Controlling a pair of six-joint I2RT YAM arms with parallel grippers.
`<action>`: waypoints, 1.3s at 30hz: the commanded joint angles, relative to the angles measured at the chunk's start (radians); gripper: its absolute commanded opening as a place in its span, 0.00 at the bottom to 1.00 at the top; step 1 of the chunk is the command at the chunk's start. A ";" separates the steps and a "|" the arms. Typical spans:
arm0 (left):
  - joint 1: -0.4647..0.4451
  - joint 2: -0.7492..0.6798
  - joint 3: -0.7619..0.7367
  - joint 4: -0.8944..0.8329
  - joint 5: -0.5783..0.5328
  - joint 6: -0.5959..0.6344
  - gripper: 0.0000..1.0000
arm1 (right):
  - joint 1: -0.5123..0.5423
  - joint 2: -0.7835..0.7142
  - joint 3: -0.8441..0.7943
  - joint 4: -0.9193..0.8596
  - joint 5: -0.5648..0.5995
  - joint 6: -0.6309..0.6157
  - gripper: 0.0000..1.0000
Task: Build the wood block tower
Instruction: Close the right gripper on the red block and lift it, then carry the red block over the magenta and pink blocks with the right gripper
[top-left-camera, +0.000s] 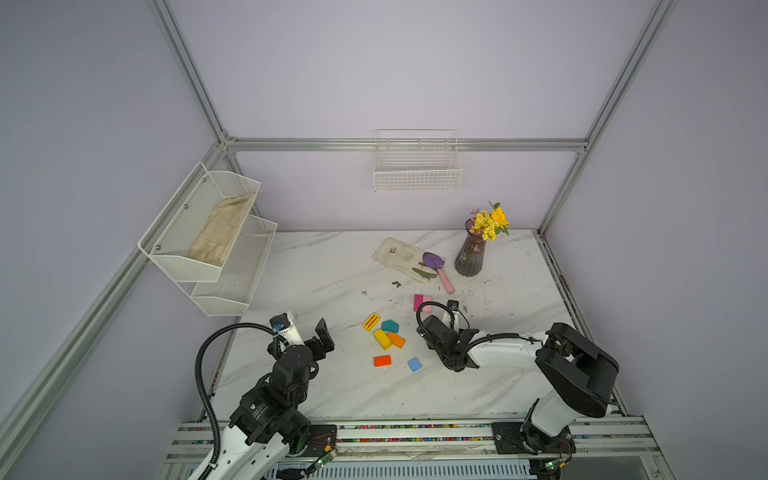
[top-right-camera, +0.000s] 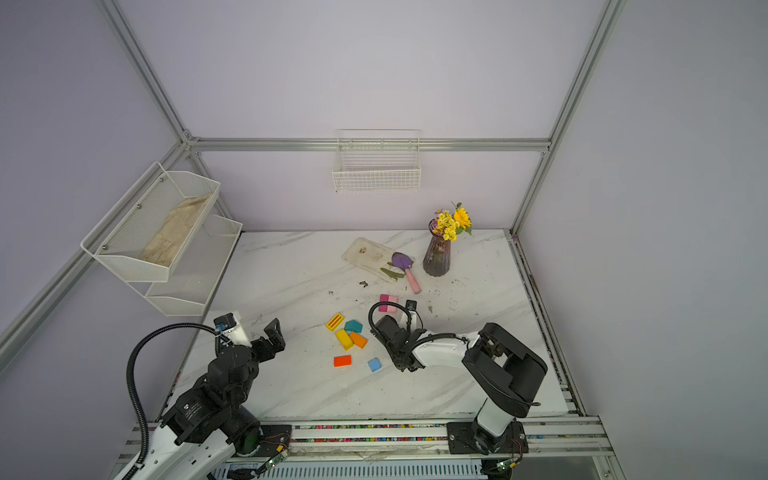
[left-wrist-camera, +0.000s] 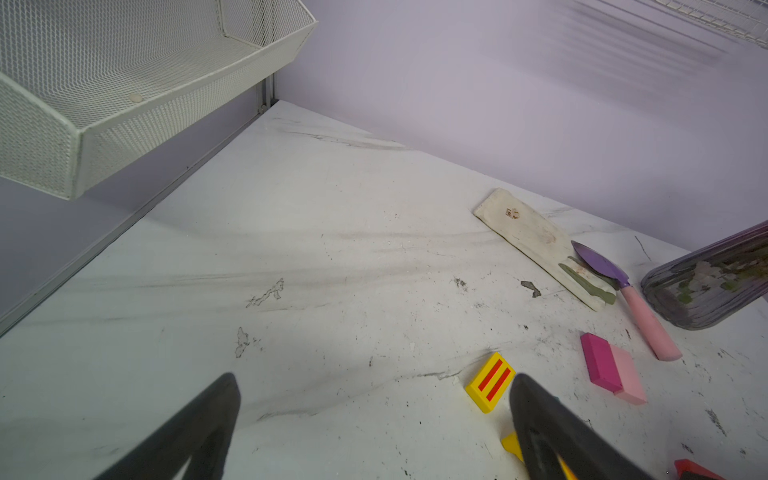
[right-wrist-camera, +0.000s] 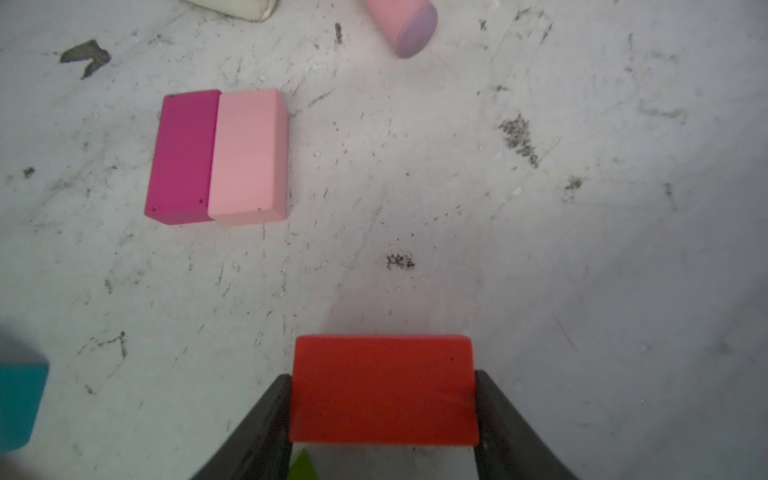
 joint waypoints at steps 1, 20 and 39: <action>0.002 -0.019 -0.022 0.012 0.012 -0.017 1.00 | 0.002 -0.144 0.080 -0.074 0.083 -0.045 0.56; 0.002 0.001 -0.022 0.030 0.011 -0.011 1.00 | -0.017 -0.361 0.235 -0.115 0.196 -0.169 0.45; 0.002 -0.001 -0.022 0.030 0.013 -0.011 1.00 | -0.024 0.253 0.505 -0.074 -0.009 -0.149 0.32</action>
